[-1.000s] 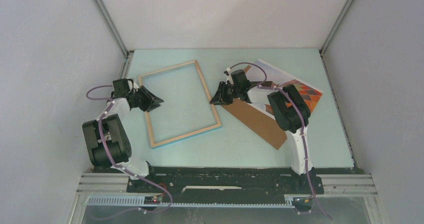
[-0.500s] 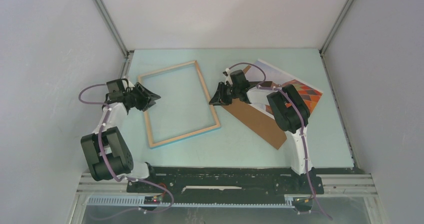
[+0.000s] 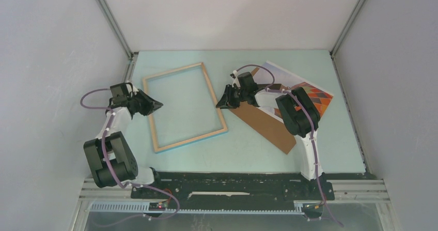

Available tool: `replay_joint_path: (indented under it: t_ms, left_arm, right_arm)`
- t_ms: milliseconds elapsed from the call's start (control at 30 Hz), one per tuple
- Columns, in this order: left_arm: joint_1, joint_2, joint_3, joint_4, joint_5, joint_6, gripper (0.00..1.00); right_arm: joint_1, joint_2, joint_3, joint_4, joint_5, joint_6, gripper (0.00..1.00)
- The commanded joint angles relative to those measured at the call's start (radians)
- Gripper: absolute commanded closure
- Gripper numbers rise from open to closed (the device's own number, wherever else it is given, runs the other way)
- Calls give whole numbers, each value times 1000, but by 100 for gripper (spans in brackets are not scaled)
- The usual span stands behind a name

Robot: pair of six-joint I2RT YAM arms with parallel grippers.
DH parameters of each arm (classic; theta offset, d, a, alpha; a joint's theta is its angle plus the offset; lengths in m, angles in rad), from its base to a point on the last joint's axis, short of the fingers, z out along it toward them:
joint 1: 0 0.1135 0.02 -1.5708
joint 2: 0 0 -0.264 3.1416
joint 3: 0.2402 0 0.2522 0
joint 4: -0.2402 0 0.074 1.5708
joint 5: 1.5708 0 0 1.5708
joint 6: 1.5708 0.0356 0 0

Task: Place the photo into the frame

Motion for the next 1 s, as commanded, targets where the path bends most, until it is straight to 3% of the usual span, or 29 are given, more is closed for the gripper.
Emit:
replay_joint_path:
  t_ms: [0, 267, 600, 967]
  left_arm:
    - [8, -25, -15, 0, 28, 13, 88]
    - [25, 16, -32, 46, 94, -4, 99]
    - [25, 22, -74, 200, 191, -41, 100]
    - [24, 65, -53, 209, 213, -56, 100]
  right_arm:
    - [8, 8, 16, 11, -21, -3, 64]
    - [7, 8, 16, 10, -24, -4, 64]
    - [7, 13, 16, 14, -25, 0, 64]
    - [7, 12, 16, 17, -29, 1, 64]
